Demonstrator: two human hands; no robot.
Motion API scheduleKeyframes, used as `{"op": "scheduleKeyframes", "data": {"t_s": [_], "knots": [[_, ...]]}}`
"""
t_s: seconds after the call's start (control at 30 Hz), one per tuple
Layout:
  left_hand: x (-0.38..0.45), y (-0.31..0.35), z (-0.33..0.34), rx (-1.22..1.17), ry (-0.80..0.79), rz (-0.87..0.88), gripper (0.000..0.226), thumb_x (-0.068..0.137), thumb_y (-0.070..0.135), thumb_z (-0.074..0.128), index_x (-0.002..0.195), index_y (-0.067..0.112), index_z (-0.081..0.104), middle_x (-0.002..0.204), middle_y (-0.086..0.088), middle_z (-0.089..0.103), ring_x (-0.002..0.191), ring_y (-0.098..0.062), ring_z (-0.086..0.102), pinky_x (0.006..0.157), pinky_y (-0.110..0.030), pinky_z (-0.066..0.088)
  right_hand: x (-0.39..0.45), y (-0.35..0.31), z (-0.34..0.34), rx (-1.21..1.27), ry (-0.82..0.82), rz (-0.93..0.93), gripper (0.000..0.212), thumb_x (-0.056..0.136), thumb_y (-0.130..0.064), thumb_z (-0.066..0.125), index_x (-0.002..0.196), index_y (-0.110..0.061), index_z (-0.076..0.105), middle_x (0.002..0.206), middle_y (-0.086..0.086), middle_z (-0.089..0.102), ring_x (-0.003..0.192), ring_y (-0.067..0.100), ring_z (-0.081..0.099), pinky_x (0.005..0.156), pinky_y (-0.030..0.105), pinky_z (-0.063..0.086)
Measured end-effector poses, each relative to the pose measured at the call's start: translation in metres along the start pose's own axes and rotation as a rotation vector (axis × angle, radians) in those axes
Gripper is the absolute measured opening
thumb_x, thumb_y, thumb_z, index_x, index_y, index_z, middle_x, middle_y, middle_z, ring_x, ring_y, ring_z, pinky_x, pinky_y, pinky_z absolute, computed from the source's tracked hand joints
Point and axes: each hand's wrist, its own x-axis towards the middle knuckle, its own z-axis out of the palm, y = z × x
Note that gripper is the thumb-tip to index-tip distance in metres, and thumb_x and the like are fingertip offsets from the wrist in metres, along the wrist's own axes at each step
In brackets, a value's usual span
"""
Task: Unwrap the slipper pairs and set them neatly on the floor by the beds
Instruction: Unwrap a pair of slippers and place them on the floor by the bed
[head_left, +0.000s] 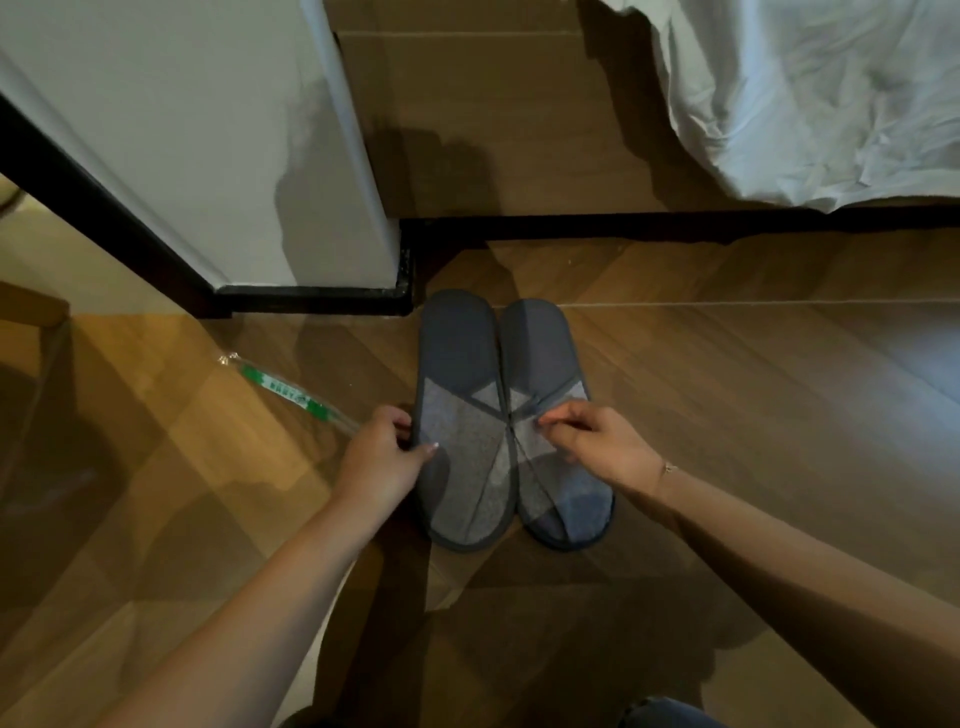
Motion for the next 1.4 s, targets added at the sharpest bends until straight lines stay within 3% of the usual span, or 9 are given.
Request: {"op": "scheduleKeyframes", "data": {"t_s": [0.23,0.43,0.6,0.67,0.77,1.03,1.17,1.3,1.4], "knots": [[-0.019,0.034,-0.046,-0.290,-0.044,0.159,0.020,0.088,0.017,0.065,0.106,0.016,0.057,0.097,0.002,0.065,0.091,-0.009,0.061,0.068,-0.022,0.046,-0.024,-0.027,-0.009,0.351,-0.091,-0.123,0.033,0.096,-0.026,0.048,0.121,-0.007,0.059,0.101,0.007,0.066,0.085,0.011,0.065,0.073,0.024,0.055],[-0.024,0.083,0.001,-0.218,-0.251,0.407,0.021,0.090,0.021,0.061,0.109,0.026,0.052,0.101,0.009,0.058,0.095,-0.005,0.058,0.076,-0.017,0.047,-0.046,-0.032,-0.039,0.570,0.155,-0.075,0.029,0.089,-0.020,0.061,0.117,-0.015,0.058,0.108,0.005,0.071,0.095,0.019,0.071,0.072,0.032,0.061],[-0.012,0.076,0.057,0.434,-0.060,0.853,0.035,0.096,0.042,0.045,0.126,0.024,0.047,0.133,0.004,0.041,0.126,-0.014,0.037,0.101,-0.025,0.032,-0.067,0.010,-0.103,0.387,0.232,0.074,0.028,0.080,-0.026,0.067,0.107,-0.018,0.065,0.095,0.002,0.074,0.081,0.015,0.073,0.064,0.029,0.058],[-0.008,0.067,0.075,0.601,-0.129,0.810,0.065,0.092,0.057,0.042,0.146,0.022,0.028,0.158,-0.002,0.016,0.145,-0.021,0.013,0.118,-0.037,0.015,-0.071,0.022,-0.116,0.364,0.231,0.123,0.022,0.080,-0.022,0.067,0.101,-0.015,0.066,0.092,0.005,0.073,0.073,0.013,0.073,0.057,0.024,0.057],[-0.004,0.048,0.079,0.726,-0.195,0.789,0.086,0.087,0.067,0.040,0.153,0.025,0.004,0.161,0.001,-0.012,0.148,-0.018,-0.011,0.121,-0.043,0.000,-0.070,0.034,-0.113,0.371,0.266,0.194,0.008,0.085,-0.017,0.066,0.093,-0.015,0.065,0.089,0.006,0.071,0.066,0.010,0.070,0.052,0.020,0.056],[0.007,0.012,0.030,0.663,-0.263,0.674,0.094,0.080,0.059,0.061,0.151,0.031,0.007,0.160,0.011,-0.011,0.147,-0.011,-0.011,0.119,-0.039,0.001,-0.039,0.041,-0.057,0.384,0.202,0.075,0.025,0.081,-0.012,0.071,0.105,-0.012,0.061,0.099,0.006,0.071,0.072,0.005,0.071,0.058,0.018,0.056],[0.008,-0.005,0.011,0.594,-0.266,0.633,0.094,0.078,0.053,0.068,0.150,0.031,0.012,0.160,0.012,-0.008,0.147,-0.010,-0.010,0.119,-0.039,0.001,-0.022,0.033,-0.026,0.249,0.201,0.059,0.037,0.077,-0.024,0.076,0.107,-0.017,0.055,0.105,-0.001,0.069,0.088,0.009,0.069,0.074,0.029,0.059],[0.010,-0.010,0.008,0.561,-0.298,0.627,0.095,0.077,0.051,0.069,0.151,0.032,0.012,0.160,0.014,-0.009,0.146,-0.007,-0.013,0.120,-0.039,0.000,-0.022,0.014,-0.022,-0.422,0.213,-0.043,0.043,0.080,-0.058,0.063,0.108,-0.028,0.050,0.087,-0.013,0.060,0.078,0.009,0.060,0.065,0.028,0.052],[0.012,-0.010,0.008,0.537,-0.307,0.627,0.095,0.077,0.050,0.070,0.151,0.032,0.013,0.160,0.014,-0.010,0.146,-0.008,-0.013,0.121,-0.041,0.001,-0.024,0.017,-0.025,-0.691,0.272,-0.046,0.068,0.077,-0.072,0.051,0.125,-0.025,0.041,0.102,-0.004,0.061,0.084,0.014,0.059,0.067,0.034,0.054]]}}
